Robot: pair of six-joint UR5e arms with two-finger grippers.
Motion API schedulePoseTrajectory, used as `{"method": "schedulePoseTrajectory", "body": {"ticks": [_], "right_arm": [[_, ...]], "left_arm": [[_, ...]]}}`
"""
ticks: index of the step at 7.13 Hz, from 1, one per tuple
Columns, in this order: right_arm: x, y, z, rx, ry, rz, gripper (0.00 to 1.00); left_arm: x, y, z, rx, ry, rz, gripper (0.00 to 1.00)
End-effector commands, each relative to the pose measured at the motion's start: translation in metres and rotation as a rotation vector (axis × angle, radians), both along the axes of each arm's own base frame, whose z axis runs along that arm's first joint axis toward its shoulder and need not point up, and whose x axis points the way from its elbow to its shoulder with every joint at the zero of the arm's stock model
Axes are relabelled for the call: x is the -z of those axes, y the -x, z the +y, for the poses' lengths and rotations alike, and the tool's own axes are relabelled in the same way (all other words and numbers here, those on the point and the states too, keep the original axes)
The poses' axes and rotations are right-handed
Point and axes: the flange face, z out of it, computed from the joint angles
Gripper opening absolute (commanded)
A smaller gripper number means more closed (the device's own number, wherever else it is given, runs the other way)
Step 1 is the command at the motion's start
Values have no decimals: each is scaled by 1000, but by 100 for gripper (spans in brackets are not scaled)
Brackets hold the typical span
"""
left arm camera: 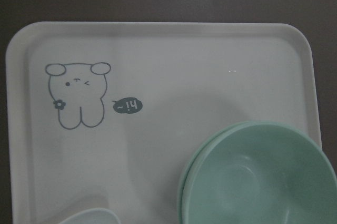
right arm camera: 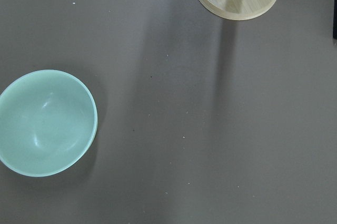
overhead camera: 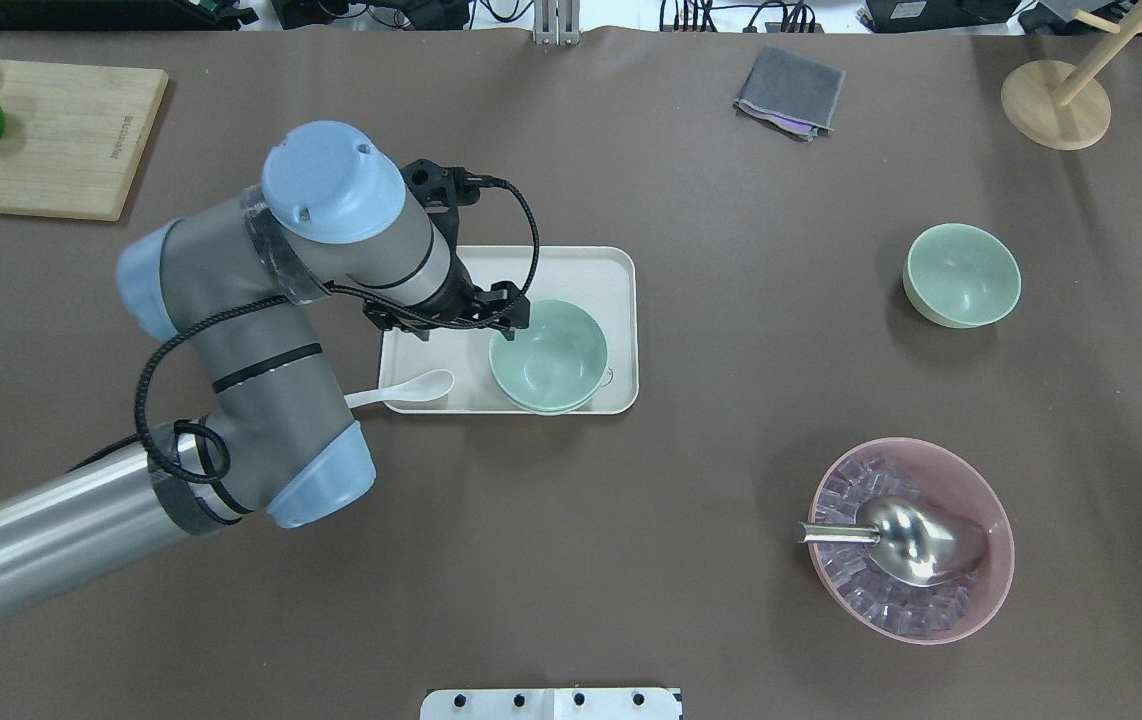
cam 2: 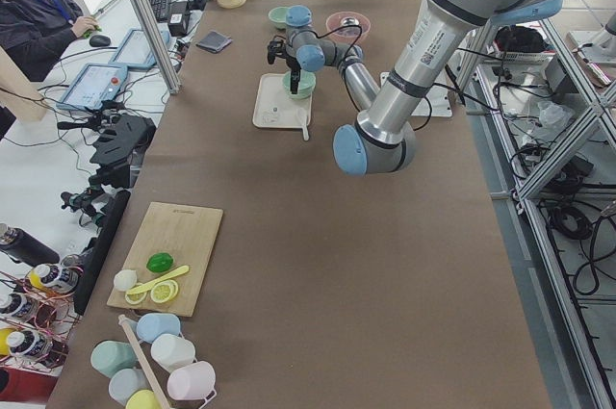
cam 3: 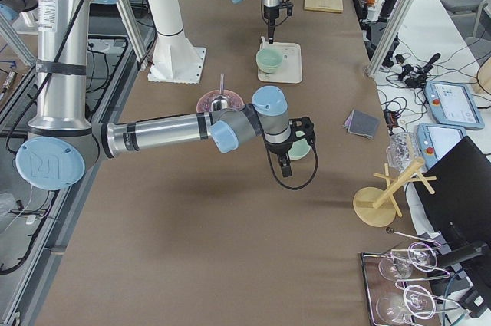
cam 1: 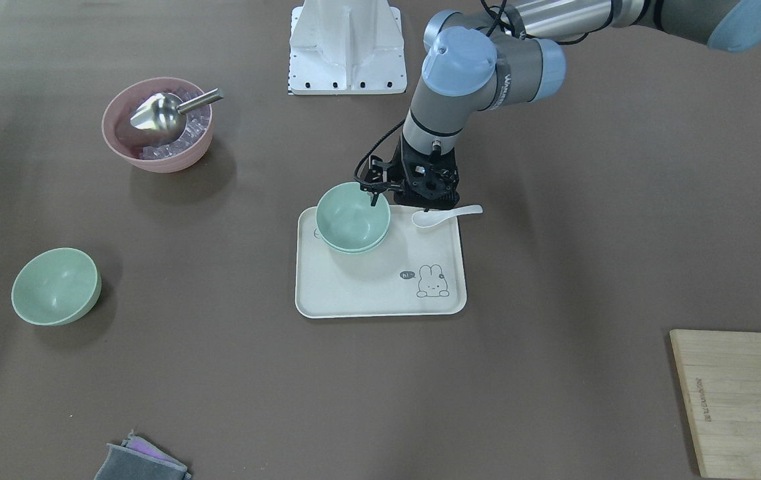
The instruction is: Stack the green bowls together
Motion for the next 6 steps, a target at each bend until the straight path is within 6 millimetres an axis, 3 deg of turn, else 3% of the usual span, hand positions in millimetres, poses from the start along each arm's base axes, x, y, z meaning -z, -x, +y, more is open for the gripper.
{"method": "schedulePoseTrajectory", "body": {"ticks": [1,2,3,4,5,6], "right_arm": [[-1,2,0,4,3,1,100],[-2,5,0,8,5,5,100],[-3,7,0,12,13,6,100],[-2,13,0,-12,44,-6,98],[3,30,1,-37,87,-18,98],[10,44,-6,-30,79,-8,98]], "left_arm": [[-17,95,-9,-54,-60,-148,98],[-37,150,-25,-90,-144,-201,98],[-93,209,-43,-120,-162,-255,98],[-149,288,-64,-205,-191,-258,98],[-218,372,-79,-292,-224,-251,98],[-288,440,-88,-347,-223,-240,98]]}}
